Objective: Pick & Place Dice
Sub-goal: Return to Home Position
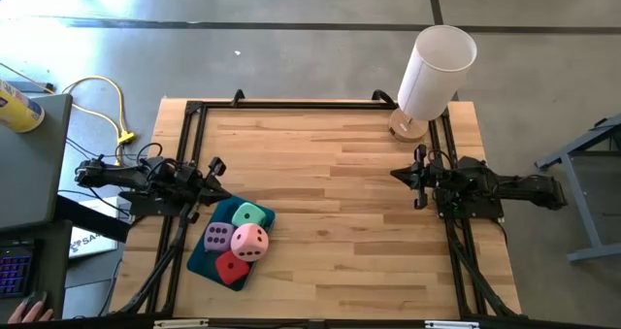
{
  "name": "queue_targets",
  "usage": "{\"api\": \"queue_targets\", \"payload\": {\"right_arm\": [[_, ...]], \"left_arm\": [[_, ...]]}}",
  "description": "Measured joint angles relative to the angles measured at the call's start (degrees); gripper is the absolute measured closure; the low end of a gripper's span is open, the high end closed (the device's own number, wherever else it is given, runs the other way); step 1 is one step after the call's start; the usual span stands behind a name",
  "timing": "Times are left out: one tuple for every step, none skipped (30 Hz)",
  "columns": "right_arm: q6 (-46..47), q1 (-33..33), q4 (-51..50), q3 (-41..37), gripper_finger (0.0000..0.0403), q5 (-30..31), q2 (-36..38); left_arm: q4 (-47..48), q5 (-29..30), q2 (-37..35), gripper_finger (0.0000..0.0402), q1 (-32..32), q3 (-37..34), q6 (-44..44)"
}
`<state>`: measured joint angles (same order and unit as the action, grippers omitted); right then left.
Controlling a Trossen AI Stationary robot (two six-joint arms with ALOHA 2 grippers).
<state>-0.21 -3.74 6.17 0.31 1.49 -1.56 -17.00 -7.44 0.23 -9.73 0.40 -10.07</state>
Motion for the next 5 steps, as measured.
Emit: {"api": "queue_targets", "payload": {"right_arm": [[0.0,0.0,0.0,0.0,0.0401,0.0,0.0],[0.0,0.0,0.0,0.0,0.0401,0.0,0.0],[0.0,0.0,0.0,0.0,0.0401,0.0,0.0],[0.0,0.0,0.0,0.0,0.0401,0.0,0.0],[0.0,0.0,0.0,0.0,0.0401,0.0,0.0]], "left_arm": [[0.0,0.0,0.0,0.0401,0.0,0.0,0.0],[0.0,0.0,0.0,0.0401,0.0,0.0,0.0],[0.0,0.0,0.0,0.0401,0.0,0.0,0.0],[0.0,0.0,0.0,0.0401,0.0,0.0,0.0],[0.0,0.0,0.0,0.0401,0.0,0.0,0.0]]}}
